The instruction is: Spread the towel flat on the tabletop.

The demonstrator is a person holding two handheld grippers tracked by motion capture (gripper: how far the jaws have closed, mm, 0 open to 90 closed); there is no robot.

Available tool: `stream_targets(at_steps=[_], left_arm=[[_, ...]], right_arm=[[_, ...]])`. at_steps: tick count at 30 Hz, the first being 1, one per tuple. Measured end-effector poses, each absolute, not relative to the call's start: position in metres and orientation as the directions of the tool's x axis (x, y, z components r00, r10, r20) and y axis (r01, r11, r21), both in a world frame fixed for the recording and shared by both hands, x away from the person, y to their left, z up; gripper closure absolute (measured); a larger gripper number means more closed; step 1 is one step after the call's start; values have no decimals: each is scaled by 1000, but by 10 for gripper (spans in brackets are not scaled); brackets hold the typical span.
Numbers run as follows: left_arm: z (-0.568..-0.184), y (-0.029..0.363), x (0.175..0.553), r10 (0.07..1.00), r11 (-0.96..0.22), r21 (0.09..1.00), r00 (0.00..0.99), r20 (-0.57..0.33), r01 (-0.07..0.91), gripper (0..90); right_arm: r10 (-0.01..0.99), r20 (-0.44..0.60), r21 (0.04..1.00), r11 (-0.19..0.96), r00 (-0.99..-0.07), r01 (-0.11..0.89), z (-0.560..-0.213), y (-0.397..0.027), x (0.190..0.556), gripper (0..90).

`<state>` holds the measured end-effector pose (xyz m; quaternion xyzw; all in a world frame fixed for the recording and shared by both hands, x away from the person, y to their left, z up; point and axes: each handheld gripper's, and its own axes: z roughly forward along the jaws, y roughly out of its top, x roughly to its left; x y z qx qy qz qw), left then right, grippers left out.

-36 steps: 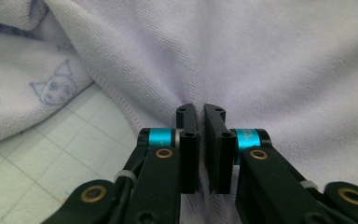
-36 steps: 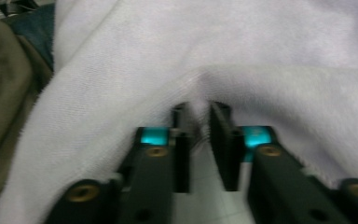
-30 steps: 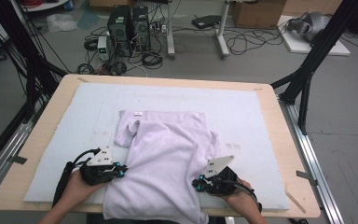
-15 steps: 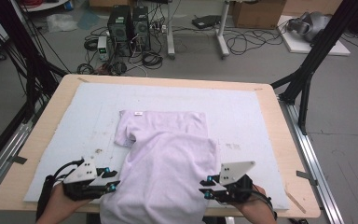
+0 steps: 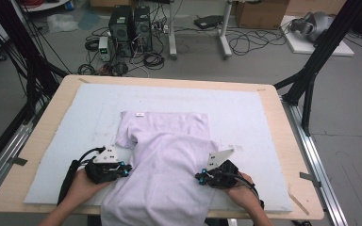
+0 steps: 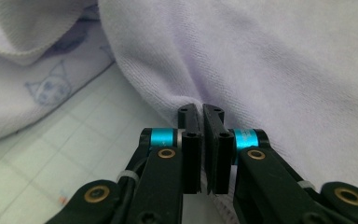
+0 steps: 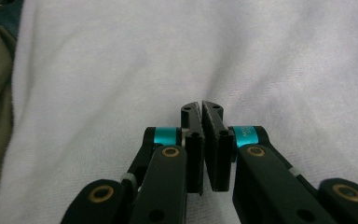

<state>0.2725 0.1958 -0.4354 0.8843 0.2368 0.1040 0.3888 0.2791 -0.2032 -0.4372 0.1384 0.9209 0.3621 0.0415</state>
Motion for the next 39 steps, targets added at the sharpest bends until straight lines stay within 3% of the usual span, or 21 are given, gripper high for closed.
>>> stream_targets(at_steps=[9,11,12,14,21,25,27,29,31,39], left_arm=[[-410,231,205,479,-553,783,878,17,286,849],[-406,232,199,475,-544,791,880,17,278,731],[-405,231,200,481,-540,794,877,19,278,661],[-403,231,207,491,-537,799,870,36,270,636],[-419,218,258,522,-523,793,853,8,312,672],[-435,202,278,512,-561,748,858,-22,354,613],[-441,196,280,490,-585,739,872,-7,335,680],[-440,194,279,479,-589,735,878,-16,335,865],[-439,195,274,481,-598,731,877,-3,330,881],[-419,223,218,461,-590,755,887,25,286,886]], right_arm=[[212,47,733,657,-976,178,-418,-209,237,880],[185,30,751,645,-982,144,-410,-210,224,867],[187,21,759,636,-982,137,-405,-211,221,844],[216,3,759,635,-976,143,-397,-213,224,797],[293,-14,733,653,-956,190,-414,-212,263,671],[301,22,687,688,-953,234,-436,-205,279,648],[295,27,693,683,-955,231,-440,-202,281,700],[281,45,693,682,-959,232,-440,-201,282,836],[269,45,690,688,-962,225,-440,-199,280,876],[200,53,729,662,-978,175,-428,-198,252,882]])
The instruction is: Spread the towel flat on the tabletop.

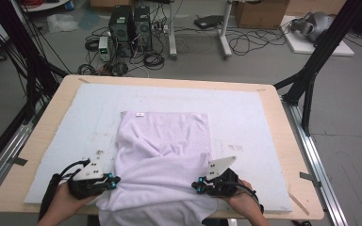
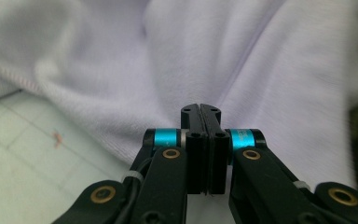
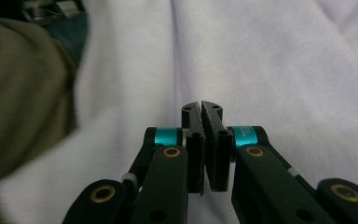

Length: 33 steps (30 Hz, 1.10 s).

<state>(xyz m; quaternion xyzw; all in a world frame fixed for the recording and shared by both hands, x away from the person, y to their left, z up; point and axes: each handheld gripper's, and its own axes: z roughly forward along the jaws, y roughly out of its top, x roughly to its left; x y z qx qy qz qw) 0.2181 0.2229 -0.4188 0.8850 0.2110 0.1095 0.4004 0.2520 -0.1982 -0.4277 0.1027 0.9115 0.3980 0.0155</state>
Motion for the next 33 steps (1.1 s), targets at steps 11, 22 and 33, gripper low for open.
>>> stream_targets(at_steps=[11,22,33], left_arm=[[-424,225,241,504,-566,763,864,19,313,665],[-439,220,248,483,-597,732,875,0,330,881],[-426,236,231,495,-571,758,869,12,315,694]], right_arm=[[285,-26,733,657,-958,176,-412,-206,258,684],[268,6,673,712,-963,203,-437,-202,264,897],[263,-21,709,684,-964,171,-414,-221,233,742]])
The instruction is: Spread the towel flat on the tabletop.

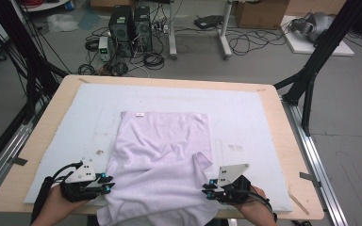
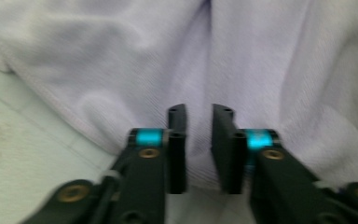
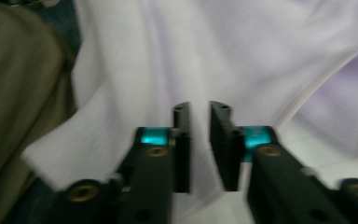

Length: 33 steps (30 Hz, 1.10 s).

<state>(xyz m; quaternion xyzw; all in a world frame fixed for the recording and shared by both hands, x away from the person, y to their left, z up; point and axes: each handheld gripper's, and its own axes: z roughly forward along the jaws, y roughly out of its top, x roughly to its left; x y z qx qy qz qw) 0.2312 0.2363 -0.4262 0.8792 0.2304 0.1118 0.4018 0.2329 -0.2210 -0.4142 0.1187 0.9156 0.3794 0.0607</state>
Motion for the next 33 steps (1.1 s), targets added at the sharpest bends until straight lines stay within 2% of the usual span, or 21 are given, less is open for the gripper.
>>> stream_targets(at_steps=[2,5,8,10,12,13,14,15,23,26,27,28,31,33], left_arm=[[-423,233,236,507,-552,769,862,2,323,616],[-422,220,239,470,-563,770,883,-1,301,603],[-430,207,243,437,-599,744,900,-6,296,601],[-438,203,246,423,-621,722,906,-19,305,632],[-441,205,247,424,-607,736,905,-19,300,732],[-440,207,248,423,-606,735,906,-26,304,790],[-440,207,249,418,-611,732,908,-26,302,842],[-440,207,248,421,-607,734,907,-28,304,852],[-438,208,241,418,-616,729,908,-18,297,857],[-437,210,238,419,-613,730,908,-21,300,834],[-436,212,237,430,-608,732,903,-21,307,792],[-435,213,237,433,-606,733,901,-20,308,711],[-428,216,233,442,-582,755,897,-19,302,636],[-424,215,229,434,-569,768,901,-23,294,617]], right_arm=[[255,-40,726,672,-966,147,-410,-214,241,695],[232,-56,717,686,-971,123,-413,-199,258,633],[240,-57,673,726,-969,140,-427,-188,272,623],[255,-51,645,746,-966,163,-435,-187,277,675],[284,-30,653,732,-958,196,-434,-194,276,835],[283,-29,649,735,-959,197,-434,-196,273,866],[284,-30,647,736,-958,198,-434,-199,271,875],[283,-25,649,734,-959,200,-434,-201,269,878],[298,-3,660,717,-955,222,-431,-216,241,877],[284,-5,623,751,-959,219,-430,-219,228,894],[279,4,630,745,-960,220,-429,-221,224,891],[272,-2,645,736,-962,207,-426,-222,221,855],[265,-14,694,697,-964,182,-415,-220,219,790],[241,-24,713,684,-970,152,-411,-213,222,737]])
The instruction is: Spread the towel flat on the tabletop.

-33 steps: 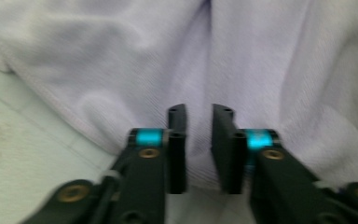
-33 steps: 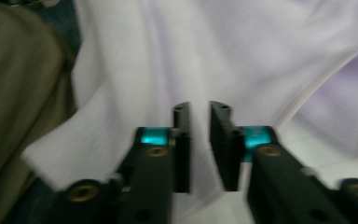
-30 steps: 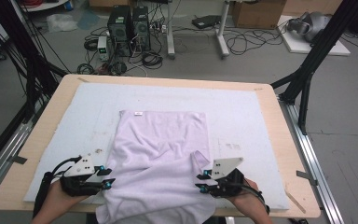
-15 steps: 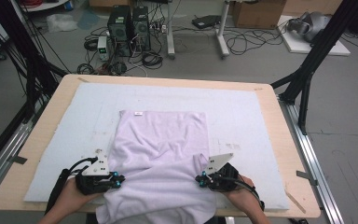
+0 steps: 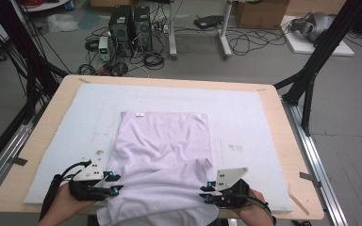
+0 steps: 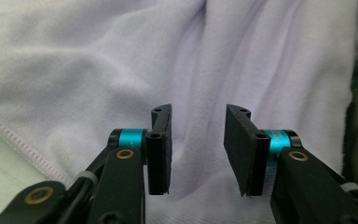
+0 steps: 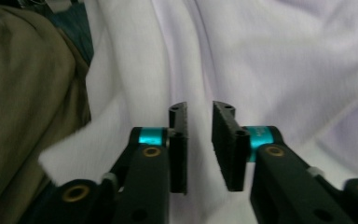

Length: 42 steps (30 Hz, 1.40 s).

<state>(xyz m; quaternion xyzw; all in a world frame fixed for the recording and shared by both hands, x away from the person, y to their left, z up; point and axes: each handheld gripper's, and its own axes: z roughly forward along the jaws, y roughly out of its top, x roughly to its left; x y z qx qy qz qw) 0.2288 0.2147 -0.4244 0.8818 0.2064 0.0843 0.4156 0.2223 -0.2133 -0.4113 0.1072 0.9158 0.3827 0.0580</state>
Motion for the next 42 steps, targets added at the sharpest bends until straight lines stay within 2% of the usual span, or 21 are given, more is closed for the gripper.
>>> stream_targets(at_steps=[3,6,7,10,11,14,18,19,20,21,25,28,31,33,34,36,37,39,42], left_arm=[[-422,212,222,410,-571,773,912,-23,276,612],[-428,208,219,384,-601,752,923,-26,271,629],[-432,207,218,374,-616,739,927,-31,274,656],[-441,206,215,343,-631,733,939,-28,252,821],[-441,206,214,346,-631,732,938,-32,258,873],[-438,206,208,329,-643,723,943,-37,253,886],[-427,209,186,283,-624,752,958,-37,213,884],[-424,210,184,294,-617,757,955,-29,213,838],[-422,210,185,314,-609,762,949,-24,221,756],[-421,211,188,330,-612,760,944,-8,221,720],[-423,212,209,387,-601,760,922,8,247,633],[-430,210,222,411,-616,741,912,11,269,614],[-438,209,230,414,-633,717,910,-3,291,612],[-440,210,229,416,-627,723,910,-4,289,616],[-439,211,229,409,-628,724,912,-6,286,661],[-438,212,227,387,-638,721,922,-2,270,820],[-437,212,226,391,-634,725,920,0,269,830],[-433,215,227,405,-617,740,914,4,270,798],[-429,216,233,431,-602,747,902,6,282,675]], right_arm=[[207,-9,718,683,-978,138,-418,-200,230,680],[181,1,696,706,-983,131,-430,-187,234,671],[170,6,688,715,-985,128,-434,-184,235,694],[157,37,690,711,-987,138,-440,-182,232,837],[158,36,691,709,-987,139,-440,-182,230,853],[133,44,685,717,-990,127,-438,-182,222,866],[40,108,718,688,-993,106,-430,-182,195,852],[34,102,735,671,-994,98,-424,-184,190,818],[47,80,749,657,-996,91,-418,-185,189,774],[71,48,748,659,-996,82,-413,-186,190,751],[153,-21,730,678,-988,89,-411,-186,214,651],[186,7,721,680,-983,134,-423,-187,230,618],[183,64,761,628,-981,166,-423,-192,233,623],[152,69,750,644,-986,151,-420,-195,229,624],[144,64,737,660,-988,144,-419,-197,226,626],[136,65,723,677,-989,141,-419,-201,220,624],[144,57,724,675,-988,140,-418,-203,218,624],[177,48,745,650,-983,153,-416,-208,220,625],[206,30,754,638,-978,157,-413,-207,229,626]])
